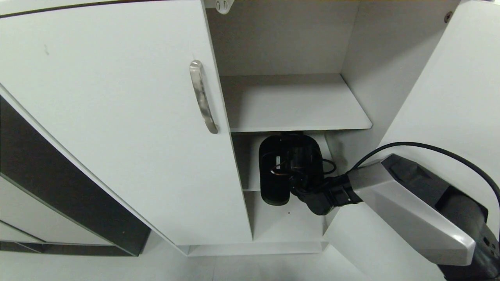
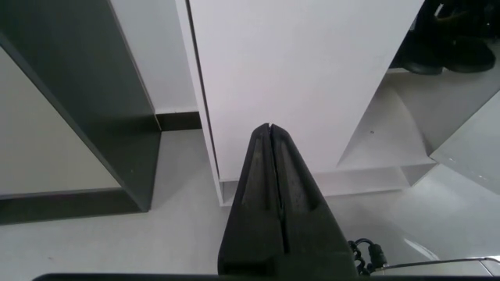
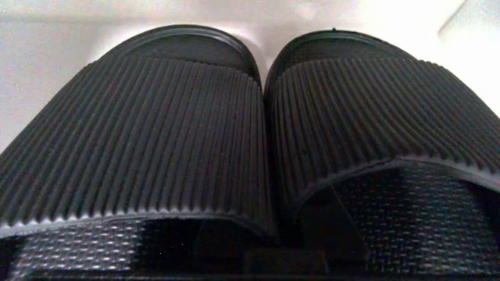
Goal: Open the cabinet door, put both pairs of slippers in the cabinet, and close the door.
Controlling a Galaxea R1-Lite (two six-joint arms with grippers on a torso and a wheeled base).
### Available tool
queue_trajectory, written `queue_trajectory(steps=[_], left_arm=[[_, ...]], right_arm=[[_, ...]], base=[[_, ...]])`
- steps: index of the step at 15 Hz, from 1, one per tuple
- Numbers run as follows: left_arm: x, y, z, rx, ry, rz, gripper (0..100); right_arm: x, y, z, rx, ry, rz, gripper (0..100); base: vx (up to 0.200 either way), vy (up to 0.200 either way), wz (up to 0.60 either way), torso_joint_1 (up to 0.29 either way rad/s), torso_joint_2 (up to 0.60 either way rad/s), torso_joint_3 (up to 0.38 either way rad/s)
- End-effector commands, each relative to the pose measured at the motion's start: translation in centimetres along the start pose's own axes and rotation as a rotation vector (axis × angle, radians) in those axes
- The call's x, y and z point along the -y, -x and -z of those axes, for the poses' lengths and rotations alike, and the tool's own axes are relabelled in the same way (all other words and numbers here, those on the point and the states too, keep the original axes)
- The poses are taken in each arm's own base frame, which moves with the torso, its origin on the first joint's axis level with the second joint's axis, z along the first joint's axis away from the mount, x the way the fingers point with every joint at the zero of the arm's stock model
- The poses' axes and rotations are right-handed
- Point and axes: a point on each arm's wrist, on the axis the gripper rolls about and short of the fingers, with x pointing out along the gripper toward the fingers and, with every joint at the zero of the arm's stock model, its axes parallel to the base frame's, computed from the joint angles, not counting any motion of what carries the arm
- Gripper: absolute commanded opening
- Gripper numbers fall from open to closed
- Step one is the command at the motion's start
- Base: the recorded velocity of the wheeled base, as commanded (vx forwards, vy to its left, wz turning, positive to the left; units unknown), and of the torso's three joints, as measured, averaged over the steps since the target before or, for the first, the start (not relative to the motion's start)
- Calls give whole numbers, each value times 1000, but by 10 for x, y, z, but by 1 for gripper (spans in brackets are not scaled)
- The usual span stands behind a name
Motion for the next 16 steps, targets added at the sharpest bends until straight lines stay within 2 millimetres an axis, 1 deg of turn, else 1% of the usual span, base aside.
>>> queue_trajectory(steps=[1, 6, 12, 14, 16], left_arm=[[0, 0, 0, -1, 0, -2, 0], [0, 0, 0, -1, 0, 0, 0], [0, 0, 0, -1, 0, 0, 0], [0, 0, 0, -1, 0, 0, 0], [0, 0, 0, -1, 0, 0, 0]], right_arm=[[-3, -9, 0, 23, 0, 4, 0], [-3, -19, 2, 16, 3, 15, 0], [-3, -20, 5, 6, 5, 15, 0], [-3, -21, 11, -3, 10, 17, 0], [-2, -23, 13, -5, 10, 20, 0]], base=[[0, 0, 0, 0, 0, 0], [0, 0, 0, 0, 0, 0], [0, 0, 0, 0, 0, 0], [0, 0, 0, 0, 0, 0], [0, 0, 0, 0, 0, 0]])
